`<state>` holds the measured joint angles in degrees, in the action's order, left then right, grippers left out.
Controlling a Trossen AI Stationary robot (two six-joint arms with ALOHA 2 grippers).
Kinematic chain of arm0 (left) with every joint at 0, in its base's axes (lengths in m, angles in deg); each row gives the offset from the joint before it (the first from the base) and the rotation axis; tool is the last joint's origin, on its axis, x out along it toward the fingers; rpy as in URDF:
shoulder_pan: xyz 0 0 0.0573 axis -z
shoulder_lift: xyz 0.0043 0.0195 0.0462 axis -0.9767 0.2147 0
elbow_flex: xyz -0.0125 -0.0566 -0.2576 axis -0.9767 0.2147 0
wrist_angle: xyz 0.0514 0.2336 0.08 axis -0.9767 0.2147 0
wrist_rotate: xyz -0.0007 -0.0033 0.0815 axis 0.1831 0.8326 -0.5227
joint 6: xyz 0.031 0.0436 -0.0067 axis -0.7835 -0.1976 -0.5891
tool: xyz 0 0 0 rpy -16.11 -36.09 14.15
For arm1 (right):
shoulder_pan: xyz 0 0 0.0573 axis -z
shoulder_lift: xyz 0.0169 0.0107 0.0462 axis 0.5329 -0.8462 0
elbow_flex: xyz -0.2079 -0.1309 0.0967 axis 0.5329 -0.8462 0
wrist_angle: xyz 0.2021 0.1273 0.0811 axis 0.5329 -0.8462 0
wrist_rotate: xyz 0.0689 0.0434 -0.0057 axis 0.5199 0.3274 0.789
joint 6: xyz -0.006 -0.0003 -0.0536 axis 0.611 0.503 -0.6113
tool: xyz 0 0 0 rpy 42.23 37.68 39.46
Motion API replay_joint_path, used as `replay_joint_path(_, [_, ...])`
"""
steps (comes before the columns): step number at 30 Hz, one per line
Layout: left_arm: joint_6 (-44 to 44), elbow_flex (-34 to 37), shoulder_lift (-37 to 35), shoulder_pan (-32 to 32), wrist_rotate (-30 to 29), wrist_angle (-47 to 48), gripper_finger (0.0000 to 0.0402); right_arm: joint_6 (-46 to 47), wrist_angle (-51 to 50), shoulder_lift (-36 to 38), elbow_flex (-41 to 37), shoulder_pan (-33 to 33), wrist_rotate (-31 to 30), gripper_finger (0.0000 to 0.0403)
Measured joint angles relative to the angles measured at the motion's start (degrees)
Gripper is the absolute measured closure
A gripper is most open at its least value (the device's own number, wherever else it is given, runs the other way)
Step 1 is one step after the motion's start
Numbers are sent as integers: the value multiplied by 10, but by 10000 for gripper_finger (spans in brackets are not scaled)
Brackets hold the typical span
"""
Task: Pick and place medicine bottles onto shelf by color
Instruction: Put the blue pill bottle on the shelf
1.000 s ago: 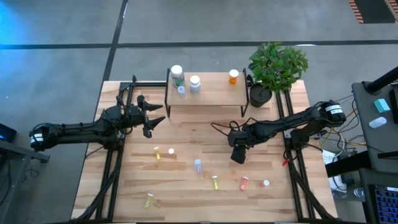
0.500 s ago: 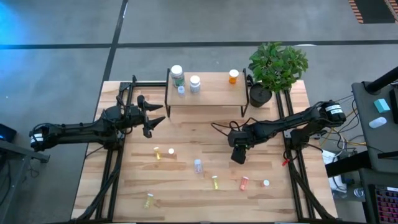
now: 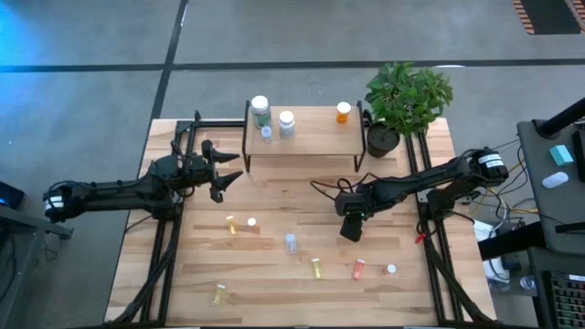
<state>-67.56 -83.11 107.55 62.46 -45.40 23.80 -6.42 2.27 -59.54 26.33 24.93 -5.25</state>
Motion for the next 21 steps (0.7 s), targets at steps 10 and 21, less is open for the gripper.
replay_joint_path(10, [0,0,0,0,0,0,162,-9,0,0,0,0,0,237])
replay_joint_path(21, [0,0,0,0,0,0,162,-14,0,0,0,0,0,270])
